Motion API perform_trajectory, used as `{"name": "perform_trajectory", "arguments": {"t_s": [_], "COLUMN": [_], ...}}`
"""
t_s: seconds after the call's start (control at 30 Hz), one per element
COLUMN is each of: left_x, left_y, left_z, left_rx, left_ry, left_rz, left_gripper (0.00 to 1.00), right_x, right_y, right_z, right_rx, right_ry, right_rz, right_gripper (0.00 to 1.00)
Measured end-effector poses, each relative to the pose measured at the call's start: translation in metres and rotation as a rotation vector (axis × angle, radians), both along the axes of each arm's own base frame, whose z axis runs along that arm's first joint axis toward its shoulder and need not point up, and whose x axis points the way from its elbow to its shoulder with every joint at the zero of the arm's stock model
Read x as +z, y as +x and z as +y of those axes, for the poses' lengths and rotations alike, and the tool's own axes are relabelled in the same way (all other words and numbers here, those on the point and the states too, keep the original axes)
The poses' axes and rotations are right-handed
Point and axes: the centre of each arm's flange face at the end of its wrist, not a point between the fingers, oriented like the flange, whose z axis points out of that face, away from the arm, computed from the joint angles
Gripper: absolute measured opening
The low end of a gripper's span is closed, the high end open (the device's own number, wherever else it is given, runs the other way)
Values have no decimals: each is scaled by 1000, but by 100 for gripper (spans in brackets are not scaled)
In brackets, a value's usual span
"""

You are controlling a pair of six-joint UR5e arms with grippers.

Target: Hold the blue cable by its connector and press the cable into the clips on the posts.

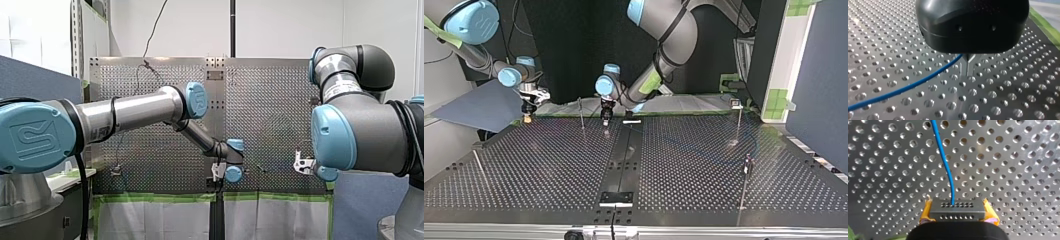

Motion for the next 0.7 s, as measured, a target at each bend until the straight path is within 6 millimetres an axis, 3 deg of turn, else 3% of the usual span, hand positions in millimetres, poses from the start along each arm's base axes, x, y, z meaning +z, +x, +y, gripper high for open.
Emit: {"name": "perform_trajectory", "arguments": {"t_s": [0.33, 0.4, 0.43, 0.5, 0.53, 0.57, 0.6, 0.7], "left_x": [-2, -5, -8, -13, -15, -17, -20, -23], "left_y": [-3, -8, -11, -17, -20, -23, -27, -35], "left_z": [-1, -2, -3, -4, -5, -6, -8, -12], "left_rx": [-6, -14, -18, -31, -38, -48, -61, -96], "left_ry": [9, 20, 28, 47, 54, 58, 62, 64], "left_rz": [7, 12, 15, 20, 21, 22, 22, 23], "left_gripper": [3, 24, 24, 55, 55, 85, 100, 100], "right_x": [4, 3, 3, 3, 3, 3, 3, 2], "right_y": [-1, -1, -1, -1, -1, -1, -1, 0], "right_z": [-5, -5, -5, -5, -5, -5, -5, -4], "right_rx": [4, 4, 4, 4, 4, 4, 5, 11], "right_ry": [-6, -5, -5, -5, -5, -5, -4, -4], "right_rz": [-12, -12, -12, -12, -12, -12, -12, -13], "right_gripper": [0, 0, 0, 0, 0, 0, 0, 0]}}
